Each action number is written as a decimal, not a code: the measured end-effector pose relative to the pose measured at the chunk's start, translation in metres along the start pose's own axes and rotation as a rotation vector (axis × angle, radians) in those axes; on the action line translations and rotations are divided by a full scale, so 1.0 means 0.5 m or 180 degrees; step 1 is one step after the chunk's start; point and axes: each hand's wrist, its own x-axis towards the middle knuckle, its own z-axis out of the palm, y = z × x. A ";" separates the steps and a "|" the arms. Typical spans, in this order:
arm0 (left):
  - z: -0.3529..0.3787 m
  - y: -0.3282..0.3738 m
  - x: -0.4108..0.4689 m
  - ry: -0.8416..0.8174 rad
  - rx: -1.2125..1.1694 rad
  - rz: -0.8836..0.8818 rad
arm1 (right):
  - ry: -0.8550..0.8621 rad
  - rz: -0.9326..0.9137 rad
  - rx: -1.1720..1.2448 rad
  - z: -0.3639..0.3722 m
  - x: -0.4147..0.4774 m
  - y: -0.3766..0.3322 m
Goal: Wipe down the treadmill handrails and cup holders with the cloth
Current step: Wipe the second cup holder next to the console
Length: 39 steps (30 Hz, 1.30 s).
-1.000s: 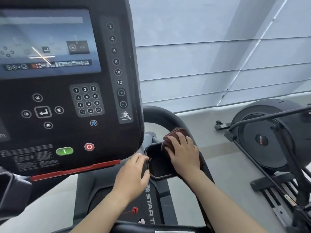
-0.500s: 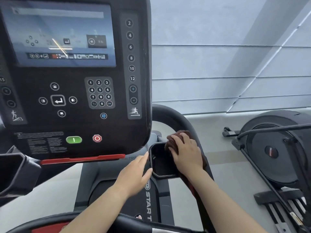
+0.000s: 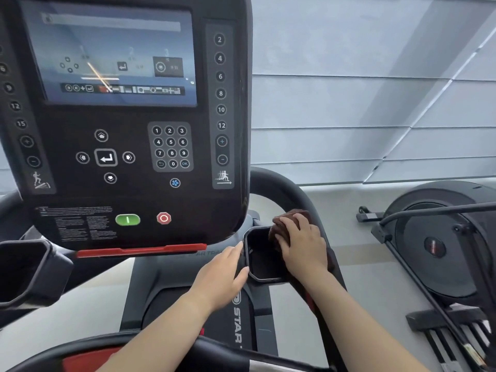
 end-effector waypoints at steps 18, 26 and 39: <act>-0.081 -0.053 -0.046 0.1038 0.0722 0.0133 | -0.0092 -0.0478 0.0057 0.048 -0.038 -0.104; -0.069 -0.058 -0.042 0.1017 0.0797 0.0093 | 0.0117 -0.0763 0.0787 -0.010 -0.073 -0.105; -0.063 -0.057 -0.042 0.1101 0.0883 0.0126 | -0.0099 -0.0121 0.0048 -0.024 -0.010 0.001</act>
